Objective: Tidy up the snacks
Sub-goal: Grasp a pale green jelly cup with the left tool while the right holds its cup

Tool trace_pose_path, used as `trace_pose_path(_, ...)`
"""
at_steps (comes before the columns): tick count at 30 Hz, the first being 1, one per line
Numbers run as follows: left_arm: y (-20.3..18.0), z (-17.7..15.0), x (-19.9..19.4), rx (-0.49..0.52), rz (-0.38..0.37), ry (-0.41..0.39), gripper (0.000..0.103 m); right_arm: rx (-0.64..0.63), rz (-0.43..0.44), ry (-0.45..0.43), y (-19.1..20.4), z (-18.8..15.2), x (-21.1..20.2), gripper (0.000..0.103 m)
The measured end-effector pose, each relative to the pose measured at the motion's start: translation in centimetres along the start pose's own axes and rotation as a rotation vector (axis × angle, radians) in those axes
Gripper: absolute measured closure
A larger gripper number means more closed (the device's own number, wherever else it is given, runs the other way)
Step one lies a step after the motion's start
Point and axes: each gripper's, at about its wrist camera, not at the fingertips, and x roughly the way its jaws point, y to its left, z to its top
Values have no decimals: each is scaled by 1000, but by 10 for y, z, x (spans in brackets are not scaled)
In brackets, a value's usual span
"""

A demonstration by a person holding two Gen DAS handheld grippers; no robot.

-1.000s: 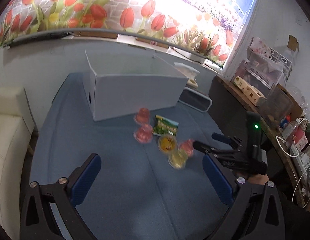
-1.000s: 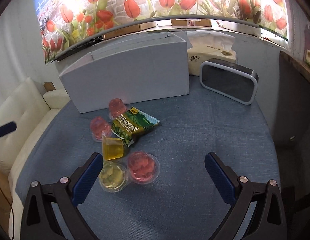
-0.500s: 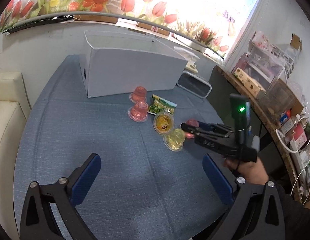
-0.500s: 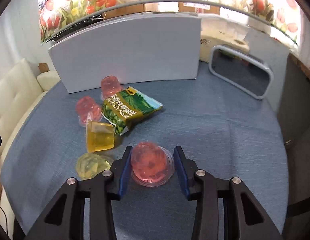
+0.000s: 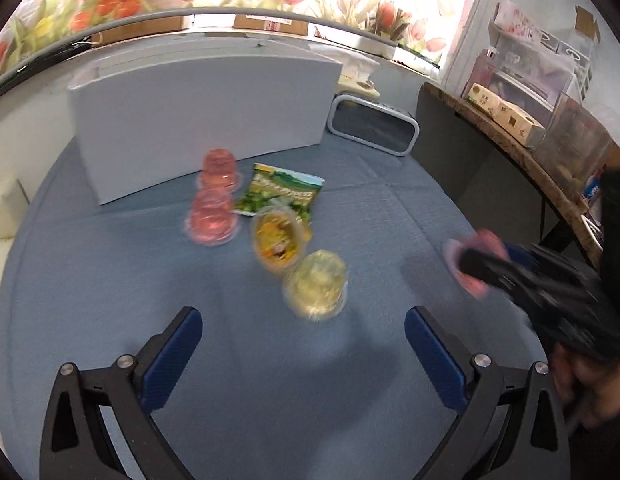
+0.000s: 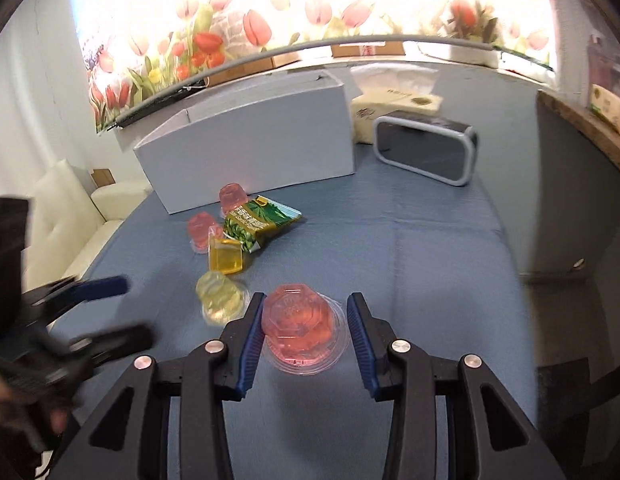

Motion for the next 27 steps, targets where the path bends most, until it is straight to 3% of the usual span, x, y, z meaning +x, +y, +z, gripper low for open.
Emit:
trace_pose_path(6,-14,12,29,-6,68,-4,0,73,6,-27,-17,-18,-31,59)
trace_pose_path(8,-15,14,36,-7,75,12,4,90,12,-30,-22,-20,-34,59)
trace_pose_path(10,-13,14,42,-19,73,35,30,100,18,-33,-25,-22,-36,59)
trace_pose_path(13,-10,13,43,-13,81,39,56,95,16,-35,-26,-22,-36,59)
trace_pose_path(15,-9,13,43,-16,70,42,63,98,28,-35,-26,-22,-35,59)
trace_pose_path(23,-7,6,10,-1,13,6,63,83,58,-42,-17,-20,-36,59)
trace_pose_path(27,-3,6,-19,-7,-2,-57,63,67,83,-45,-6,-13,-33,59)
